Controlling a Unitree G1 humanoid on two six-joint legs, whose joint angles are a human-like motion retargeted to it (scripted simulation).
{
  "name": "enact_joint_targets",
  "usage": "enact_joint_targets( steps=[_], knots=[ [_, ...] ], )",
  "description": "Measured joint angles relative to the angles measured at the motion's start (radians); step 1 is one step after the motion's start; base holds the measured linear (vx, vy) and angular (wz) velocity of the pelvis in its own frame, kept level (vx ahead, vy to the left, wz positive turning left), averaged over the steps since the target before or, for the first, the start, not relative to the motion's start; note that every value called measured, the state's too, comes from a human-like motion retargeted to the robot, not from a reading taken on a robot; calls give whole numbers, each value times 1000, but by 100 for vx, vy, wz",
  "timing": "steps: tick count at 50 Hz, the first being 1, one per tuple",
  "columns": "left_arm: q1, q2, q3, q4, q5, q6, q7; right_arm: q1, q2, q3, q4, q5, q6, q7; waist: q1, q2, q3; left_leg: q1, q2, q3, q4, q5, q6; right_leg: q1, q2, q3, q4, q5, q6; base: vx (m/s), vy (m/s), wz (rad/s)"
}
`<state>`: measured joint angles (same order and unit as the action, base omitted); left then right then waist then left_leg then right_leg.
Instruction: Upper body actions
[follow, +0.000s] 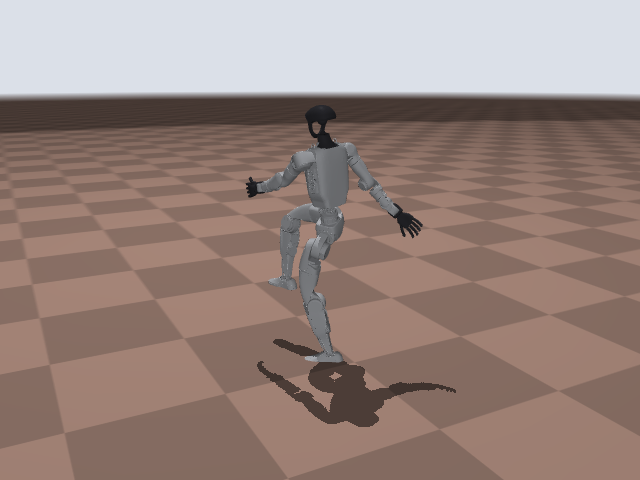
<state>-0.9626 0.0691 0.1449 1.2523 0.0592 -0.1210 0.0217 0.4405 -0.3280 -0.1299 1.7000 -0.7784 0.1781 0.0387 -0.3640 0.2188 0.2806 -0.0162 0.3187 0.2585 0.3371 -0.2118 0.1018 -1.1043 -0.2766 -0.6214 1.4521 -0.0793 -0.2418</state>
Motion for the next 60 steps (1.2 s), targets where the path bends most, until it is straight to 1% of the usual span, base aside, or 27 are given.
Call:
enact_joint_targets(
  steps=[2,5,8,12,17,20,22,23,24,25,27,28,30,32,35,38,40,43,48,53,55,56,57,58,60],
  knots=[
    [-18,-3,1,-12,-6,-17,42,-7,1,-16,0,40,-16,-4,5,-6,-6,-2,-13,10,2,-5,7,35,9,-8,-41,6,6,-5,2,-19],
    [-12,-13,-4,-18,-25,-37,47,-38,8,-24,0,73,-41,-6,24,-23,-29,2,-54,33,-19,-1,18,130,23,-7,-99,29,28,-3,6,-25],
    [36,-26,-18,-13,-27,-39,16,-73,26,-29,0,72,-68,-10,47,-37,-78,1,-100,50,-60,17,25,274,28,-13,-166,52,50,0,3,-22],
    [148,-25,-53,-11,-11,-36,-26,-176,52,-50,-3,76,-138,-11,104,-79,-105,34,-173,101,-116,34,34,491,45,42,-286,107,89,-1,1,-41],
    [339,-28,-87,28,-49,-42,-55,-253,80,-49,-72,132,-192,16,157,-96,-165,51,-217,141,-175,48,22,778,126,96,-587,201,152,3,-3,-37],
    [465,-47,-96,68,-70,-31,-71,-289,88,-39,-105,163,-211,33,202,-117,-202,63,-256,167,-205,52,14,930,203,176,-836,246,220,3,-7,-38],
    [547,-56,-94,91,-63,-18,-93,-308,91,-25,-128,171,-219,38,242,-145,-225,62,-293,193,-216,50,12,1016,231,240,-999,255,263,3,-17,-55],
    [585,-57,-92,101,-58,-15,-103,-319,91,-17,-140,171,-224,42,263,-163,-233,62,-315,208,-220,47,11,1057,237,267,-1074,253,278,2,-19,-53],
    [621,-54,-92,110,-54,-11,-112,-329,92,-10,-151,168,-229,43,278,-177,-236,63,-332,217,-220,43,10,1098,236,278,-1143,206,294,1,-19,-42],
    [657,-50,-93,120,-48,-7,-121,-340,93,-2,-162,164,-233,44,292,-191,-237,65,-346,224,-219,39,9,1139,234,282,-1208,136,309,-1,-16,-23],
    [716,-32,-89,148,-31,3,-136,-352,98,16,-185,154,-237,49,311,-215,-226,81,-368,231,-218,32,3,1211,213,200,-1313,32,299,-3,-18,-15],
    [742,-23,-82,165,-20,11,-140,-353,101,27,-195,150,-242,52,325,-225,-227,87,-375,236,-220,30,-2,1225,217,192,-1356,6,282,-4,-25,-26],
    [791,-10,-54,199,18,30,-150,-354,110,45,-209,143,-247,62,362,-241,-236,93,-382,253,-230,30,-12,1231,223,219,-1418,2,263,-3,-26,-44],
    [841,-1,-13,223,62,46,-162,-354,122,49,-223,126,-238,82,407,-255,-258,87,-384,279,-242,34,-25,1217,220,219,-1444,18,271,-2,-28,-63],
    [921,2,39,249,94,53,-156,-355,135,39,-239,100,-241,98,444,-258,-282,71,-373,301,-264,50,-43,1161,226,298,-1420,11,259,-7,-18,-35],
    [978,-1,66,290,65,45,-139,-365,137,39,-253,99,-244,95,418,-245,-267,63,-360,285,-268,65,-49,1164,242,277,-1423,3,244,-13,-25,25],
    [1005,5,76,323,55,49,-158,-363,137,46,-251,109,-247,85,380,-237,-260,58,-351,263,-261,69,-52,1176,252,265,-1432,-2,239,-10,-10,53],
    [1030,13,97,353,95,63,-182,-343,135,50,-228,140,-236,81,353,-231,-266,47,-340,241,-255,75,-61,1178,261,257,-1439,-6,234,-7,-12,36],
    [1057,33,98,359,153,61,-190,-304,131,31,-167,188,-221,79,413,-234,-271,58,-327,267,-265,84,-80,1172,270,271,-1433,-9,218,-3,-12,-23],
    [1083,37,127,326,181,59,-209,-306,115,61,-109,211,-219,35,416,-225,-261,60,-304,282,-240,72,-100,1170,281,285,-1432,-8,205,-9,-10,-17],
    [1099,28,145,312,179,54,-199,-345,104,110,-55,260,-223,11,408,-225,-250,47,-289,294,-183,54,-110,1168,277,288,-1430,-6,200,-13,-7,-26],
    [1106,20,152,312,173,51,-179,-377,102,133,-22,287,-226,-8,403,-230,-242,24,-276,295,-123,65,-112,1167,266,286,-1430,-2,200,-19,-7,-16],
    [1111,12,158,315,165,49,-156,-407,102,155,0,317,-223,-25,401,-236,-230,-6,-259,296,-47,88,-115,1166,253,285,-1431,2,200,-24,-7,-12],
    [1112,4,164,321,153,49,-127,-434,108,177,0,351,-208,-40,404,-245,-213,-49,-232,294,60,134,-122,1166,236,284,-1432,8,201,-30,-9,-4],
    [1107,-4,171,349,125,48,-77,-505,133,212,0,428,-195,-60,415,-256,-174,-182,-142,248,339,228,-124,1164,215,269,-1438,20,203,-34,-14,11]
  ],
)
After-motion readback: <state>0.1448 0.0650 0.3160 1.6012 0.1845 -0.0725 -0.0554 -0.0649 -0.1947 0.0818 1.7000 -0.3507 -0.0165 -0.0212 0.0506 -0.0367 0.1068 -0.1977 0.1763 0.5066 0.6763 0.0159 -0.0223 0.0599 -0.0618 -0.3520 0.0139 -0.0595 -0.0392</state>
